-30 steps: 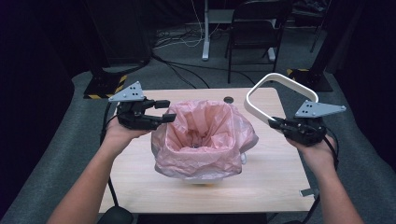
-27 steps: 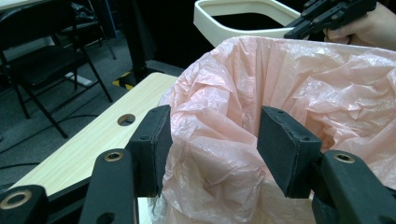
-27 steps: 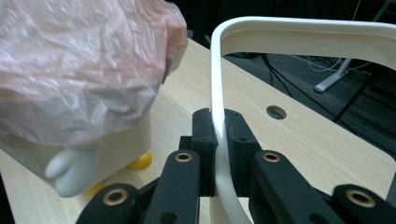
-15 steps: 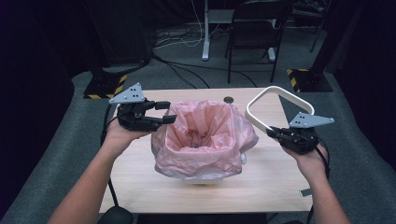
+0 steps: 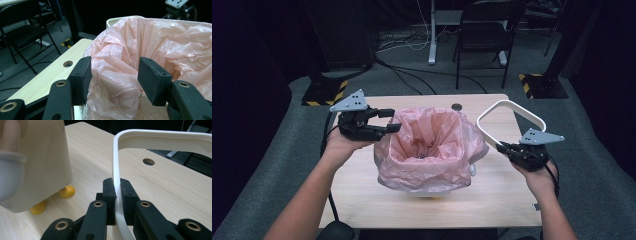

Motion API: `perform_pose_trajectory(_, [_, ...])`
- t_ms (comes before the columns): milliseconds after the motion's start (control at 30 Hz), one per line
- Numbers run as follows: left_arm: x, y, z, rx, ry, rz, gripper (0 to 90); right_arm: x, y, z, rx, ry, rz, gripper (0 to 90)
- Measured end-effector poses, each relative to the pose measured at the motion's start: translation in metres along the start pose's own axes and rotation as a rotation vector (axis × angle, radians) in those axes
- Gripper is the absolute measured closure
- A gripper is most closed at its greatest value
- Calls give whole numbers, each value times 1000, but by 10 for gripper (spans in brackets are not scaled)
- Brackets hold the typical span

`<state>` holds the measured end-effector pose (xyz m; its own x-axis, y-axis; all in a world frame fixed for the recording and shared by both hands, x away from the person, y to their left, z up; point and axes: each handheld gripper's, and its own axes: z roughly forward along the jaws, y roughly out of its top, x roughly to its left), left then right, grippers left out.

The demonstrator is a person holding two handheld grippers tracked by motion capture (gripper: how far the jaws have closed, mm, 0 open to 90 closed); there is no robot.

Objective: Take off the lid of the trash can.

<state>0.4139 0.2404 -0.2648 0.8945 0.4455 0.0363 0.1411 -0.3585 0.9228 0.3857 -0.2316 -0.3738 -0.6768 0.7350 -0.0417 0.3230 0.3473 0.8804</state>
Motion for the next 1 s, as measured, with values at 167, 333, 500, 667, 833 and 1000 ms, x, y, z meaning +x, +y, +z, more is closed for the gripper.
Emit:
perform_pose_trajectory(167, [0,0,0,-2,0,-1,445,0,-10,8,9,-6,14,841])
perform_pose_trajectory(333, [-1,0,0,-2,0,0,444,1,-17,14,11,-16,21,842])
perform_pose_trajectory(500, [-1,-1,0,-2,1,2,445,0,-27,18,13,-25,35,842])
perform_pose_trajectory(667, [-1,-1,0,-2,4,4,444,0,-37,25,20,-22,46,841])
perform_pose_trajectory(833, [-1,-1,1,-3,3,3,444,1,-47,34,47,-23,52,841])
perform_pose_trajectory(1000, [-1,-1,1,-2,2,2,444,2,-54,40,69,-22,48,841])
